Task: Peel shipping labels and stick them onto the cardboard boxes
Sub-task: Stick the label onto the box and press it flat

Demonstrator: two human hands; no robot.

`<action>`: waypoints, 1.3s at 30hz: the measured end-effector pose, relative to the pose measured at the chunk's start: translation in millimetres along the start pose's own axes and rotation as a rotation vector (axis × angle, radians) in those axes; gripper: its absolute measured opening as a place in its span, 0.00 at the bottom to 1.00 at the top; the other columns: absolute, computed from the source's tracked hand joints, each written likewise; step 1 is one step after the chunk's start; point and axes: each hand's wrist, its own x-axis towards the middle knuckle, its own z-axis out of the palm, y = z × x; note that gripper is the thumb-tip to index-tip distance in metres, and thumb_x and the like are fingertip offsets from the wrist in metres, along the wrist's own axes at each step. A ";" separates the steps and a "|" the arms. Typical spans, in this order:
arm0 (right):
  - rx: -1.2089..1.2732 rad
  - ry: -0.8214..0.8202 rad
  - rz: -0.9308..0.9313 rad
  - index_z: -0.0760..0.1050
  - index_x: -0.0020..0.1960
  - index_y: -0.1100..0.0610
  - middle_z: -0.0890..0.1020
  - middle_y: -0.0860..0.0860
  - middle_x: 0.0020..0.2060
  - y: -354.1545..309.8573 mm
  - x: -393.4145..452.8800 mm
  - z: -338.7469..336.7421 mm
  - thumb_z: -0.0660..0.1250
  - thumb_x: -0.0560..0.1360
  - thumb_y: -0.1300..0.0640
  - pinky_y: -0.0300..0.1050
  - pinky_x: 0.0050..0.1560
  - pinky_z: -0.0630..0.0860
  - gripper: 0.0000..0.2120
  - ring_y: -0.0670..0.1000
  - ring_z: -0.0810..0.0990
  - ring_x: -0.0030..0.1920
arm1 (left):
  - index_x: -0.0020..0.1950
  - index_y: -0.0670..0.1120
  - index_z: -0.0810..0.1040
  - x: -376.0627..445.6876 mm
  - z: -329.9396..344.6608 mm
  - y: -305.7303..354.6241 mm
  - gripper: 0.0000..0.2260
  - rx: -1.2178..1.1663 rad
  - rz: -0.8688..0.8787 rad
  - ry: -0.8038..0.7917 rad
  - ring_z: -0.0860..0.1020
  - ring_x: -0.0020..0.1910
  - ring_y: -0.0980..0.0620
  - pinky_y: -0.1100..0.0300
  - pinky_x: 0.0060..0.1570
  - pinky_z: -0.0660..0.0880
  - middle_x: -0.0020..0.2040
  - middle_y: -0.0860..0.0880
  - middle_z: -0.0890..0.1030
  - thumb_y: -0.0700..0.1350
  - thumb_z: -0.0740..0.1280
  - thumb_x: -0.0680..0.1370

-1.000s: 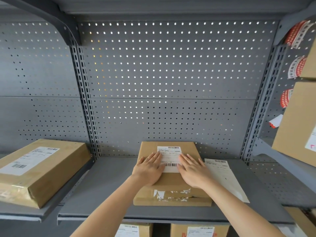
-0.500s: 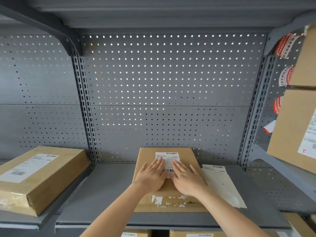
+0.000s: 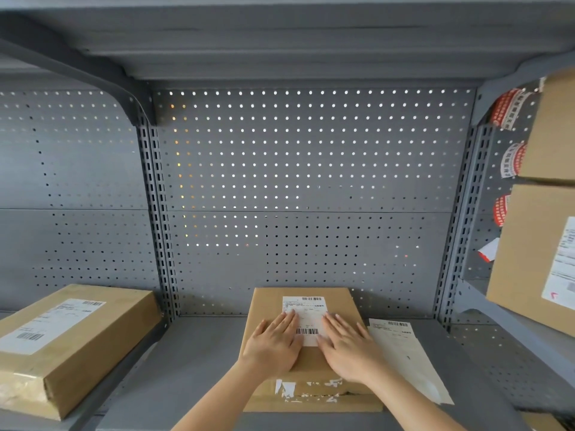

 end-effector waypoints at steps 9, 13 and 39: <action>0.027 -0.006 0.050 0.39 0.77 0.50 0.41 0.44 0.77 17.4 -2.3 -0.8 0.38 0.80 0.42 0.52 0.76 0.39 0.28 0.44 0.39 0.76 | 0.78 0.46 0.42 -7.2 -3.8 -4.4 0.24 0.001 -0.036 -0.021 0.43 0.78 0.54 0.50 0.76 0.45 0.79 0.51 0.43 0.52 0.41 0.83; 0.022 -0.016 0.069 0.39 0.77 0.52 0.40 0.45 0.77 18.6 -4.8 -6.1 0.38 0.81 0.43 0.52 0.75 0.37 0.28 0.44 0.39 0.76 | 0.78 0.46 0.42 -10.9 -5.6 -10.4 0.24 -0.022 -0.064 -0.048 0.43 0.77 0.54 0.50 0.76 0.44 0.79 0.51 0.43 0.52 0.41 0.83; -0.017 -0.087 -0.317 0.36 0.76 0.48 0.38 0.41 0.75 -22.7 -5.9 -8.8 0.38 0.81 0.42 0.46 0.74 0.34 0.27 0.38 0.34 0.71 | 0.78 0.44 0.40 -14.6 -8.3 -41.9 0.24 -0.019 -0.121 -0.073 0.41 0.77 0.53 0.49 0.76 0.43 0.79 0.49 0.41 0.50 0.41 0.84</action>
